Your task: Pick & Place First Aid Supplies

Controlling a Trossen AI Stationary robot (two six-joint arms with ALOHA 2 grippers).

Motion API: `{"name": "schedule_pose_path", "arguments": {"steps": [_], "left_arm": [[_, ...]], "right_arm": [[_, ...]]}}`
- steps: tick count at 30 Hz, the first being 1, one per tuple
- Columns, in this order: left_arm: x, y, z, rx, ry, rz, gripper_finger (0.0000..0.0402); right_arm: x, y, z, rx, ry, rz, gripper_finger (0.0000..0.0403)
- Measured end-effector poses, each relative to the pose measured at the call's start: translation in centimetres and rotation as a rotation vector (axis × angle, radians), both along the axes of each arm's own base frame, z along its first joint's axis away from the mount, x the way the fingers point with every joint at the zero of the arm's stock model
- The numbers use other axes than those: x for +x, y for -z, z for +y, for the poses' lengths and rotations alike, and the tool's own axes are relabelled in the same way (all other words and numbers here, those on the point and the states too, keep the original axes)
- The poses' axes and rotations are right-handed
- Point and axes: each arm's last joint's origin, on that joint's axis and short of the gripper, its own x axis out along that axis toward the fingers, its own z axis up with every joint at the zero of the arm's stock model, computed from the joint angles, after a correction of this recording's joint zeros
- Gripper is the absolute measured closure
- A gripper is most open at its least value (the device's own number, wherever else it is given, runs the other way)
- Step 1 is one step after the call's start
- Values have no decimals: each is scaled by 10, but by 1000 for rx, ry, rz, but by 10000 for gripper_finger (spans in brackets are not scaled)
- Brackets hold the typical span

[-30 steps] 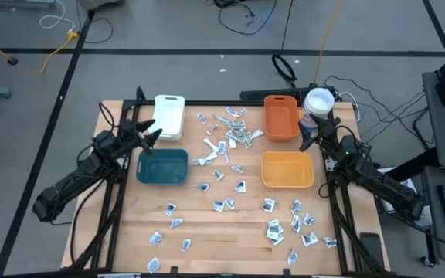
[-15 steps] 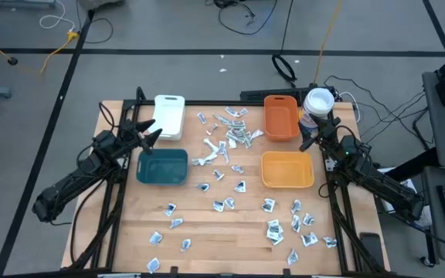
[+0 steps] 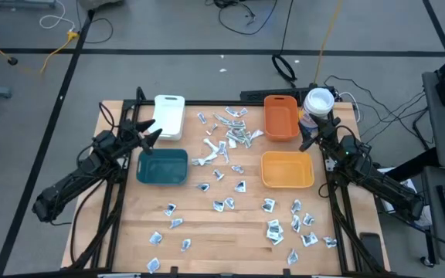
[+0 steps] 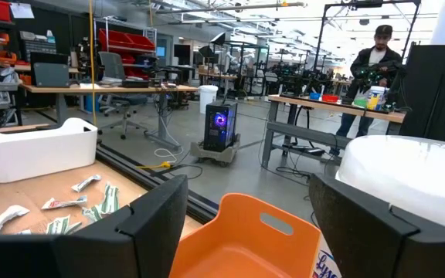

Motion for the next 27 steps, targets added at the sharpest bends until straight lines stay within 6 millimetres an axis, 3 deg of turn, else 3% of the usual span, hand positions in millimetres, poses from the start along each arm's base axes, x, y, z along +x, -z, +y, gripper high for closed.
{"name": "schedule_pose_path", "arguments": {"steps": [20, 24, 27], "left_arm": [[0, 0, 0, 0, 0, 0, 96], [0, 0, 0, 0, 0, 1, 96], [0, 0, 0, 0, 0, 0, 96]], "right_arm": [[0, 0, 0, 73, -16, -96, 137], [2, -1, 2, 162, -92, -205, 137], [3, -9, 4, 121, -207, -253, 138]]}}
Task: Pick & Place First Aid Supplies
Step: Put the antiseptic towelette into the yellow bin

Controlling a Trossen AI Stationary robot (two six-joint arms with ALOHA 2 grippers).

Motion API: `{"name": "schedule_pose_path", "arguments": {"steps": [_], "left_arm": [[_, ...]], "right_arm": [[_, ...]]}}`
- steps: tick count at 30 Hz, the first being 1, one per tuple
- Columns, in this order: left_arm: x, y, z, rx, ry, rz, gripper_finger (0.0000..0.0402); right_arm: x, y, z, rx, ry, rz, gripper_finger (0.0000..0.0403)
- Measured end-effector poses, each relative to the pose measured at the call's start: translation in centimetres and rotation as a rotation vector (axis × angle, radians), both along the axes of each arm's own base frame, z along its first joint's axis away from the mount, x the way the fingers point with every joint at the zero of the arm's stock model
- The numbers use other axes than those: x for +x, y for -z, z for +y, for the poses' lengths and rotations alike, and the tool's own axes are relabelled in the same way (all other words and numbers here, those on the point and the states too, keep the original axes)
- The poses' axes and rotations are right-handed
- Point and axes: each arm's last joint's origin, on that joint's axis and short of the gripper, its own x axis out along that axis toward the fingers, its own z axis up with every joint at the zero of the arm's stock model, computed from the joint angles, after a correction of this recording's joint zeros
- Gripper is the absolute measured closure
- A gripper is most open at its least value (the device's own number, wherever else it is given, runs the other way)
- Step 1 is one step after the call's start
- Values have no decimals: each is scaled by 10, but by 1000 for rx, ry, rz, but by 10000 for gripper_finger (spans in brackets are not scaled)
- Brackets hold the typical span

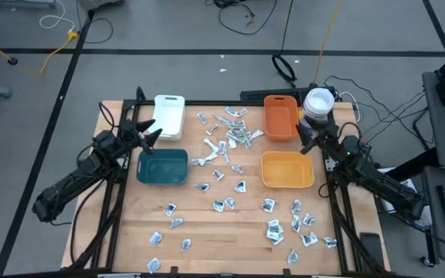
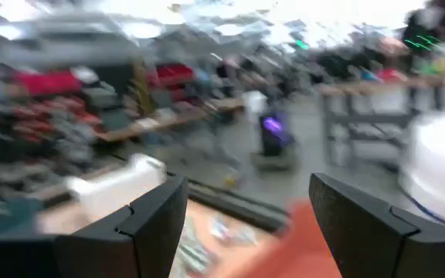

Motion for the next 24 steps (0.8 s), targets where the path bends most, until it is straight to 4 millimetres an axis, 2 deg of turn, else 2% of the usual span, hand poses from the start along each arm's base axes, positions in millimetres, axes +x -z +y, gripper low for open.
{"name": "schedule_pose_path", "arguments": {"steps": [5, 9, 12, 14, 24], "left_arm": [[0, 0, 0, 0, 0, 0, 96], [0, 0, 0, 0, 0, 0, 96], [0, 0, 0, 0, 0, 0, 96], [0, 0, 0, 0, 0, 0, 96], [0, 0, 0, 0, 0, 0, 96]], "right_arm": [[4, 1, -1, 44, -27, 47, 138], [6, -34, -1, -27, -28, 55, 138], [14, -51, -4, -35, -34, 124, 138], [19, -70, -7, -56, -37, 126, 138], [71, -141, -23, 15, -103, 270, 138]]}}
